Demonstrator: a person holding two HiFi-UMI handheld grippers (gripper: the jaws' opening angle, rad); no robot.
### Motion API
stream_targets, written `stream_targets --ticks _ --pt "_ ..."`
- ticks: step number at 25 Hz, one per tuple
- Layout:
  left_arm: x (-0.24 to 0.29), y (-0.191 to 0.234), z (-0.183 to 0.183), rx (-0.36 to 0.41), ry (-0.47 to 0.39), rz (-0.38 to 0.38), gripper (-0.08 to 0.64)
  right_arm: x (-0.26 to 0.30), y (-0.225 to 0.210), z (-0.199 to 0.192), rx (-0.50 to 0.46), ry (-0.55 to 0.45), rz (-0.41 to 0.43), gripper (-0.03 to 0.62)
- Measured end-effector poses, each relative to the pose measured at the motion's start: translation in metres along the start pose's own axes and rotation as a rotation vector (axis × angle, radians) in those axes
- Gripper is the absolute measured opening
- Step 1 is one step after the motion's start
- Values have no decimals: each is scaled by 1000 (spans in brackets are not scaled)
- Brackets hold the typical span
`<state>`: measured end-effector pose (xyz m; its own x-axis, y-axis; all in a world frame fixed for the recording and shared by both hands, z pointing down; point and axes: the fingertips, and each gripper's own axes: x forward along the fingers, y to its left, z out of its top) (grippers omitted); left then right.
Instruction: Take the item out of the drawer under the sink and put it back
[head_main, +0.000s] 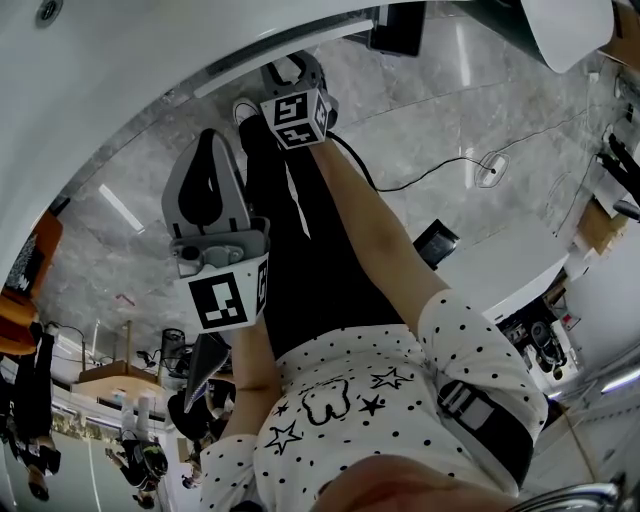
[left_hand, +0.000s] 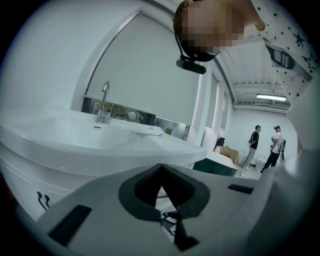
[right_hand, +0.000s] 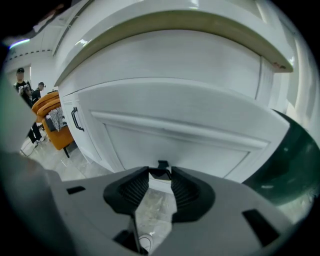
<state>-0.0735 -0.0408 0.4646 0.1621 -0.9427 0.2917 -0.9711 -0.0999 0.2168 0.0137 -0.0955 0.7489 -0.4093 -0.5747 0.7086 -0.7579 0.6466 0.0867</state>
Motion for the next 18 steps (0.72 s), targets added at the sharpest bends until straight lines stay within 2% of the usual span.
stream_targets --ticks 18 --pt "9 -6 -3 18 2 -33 -5 -26 12 -38 4 30 16 149"
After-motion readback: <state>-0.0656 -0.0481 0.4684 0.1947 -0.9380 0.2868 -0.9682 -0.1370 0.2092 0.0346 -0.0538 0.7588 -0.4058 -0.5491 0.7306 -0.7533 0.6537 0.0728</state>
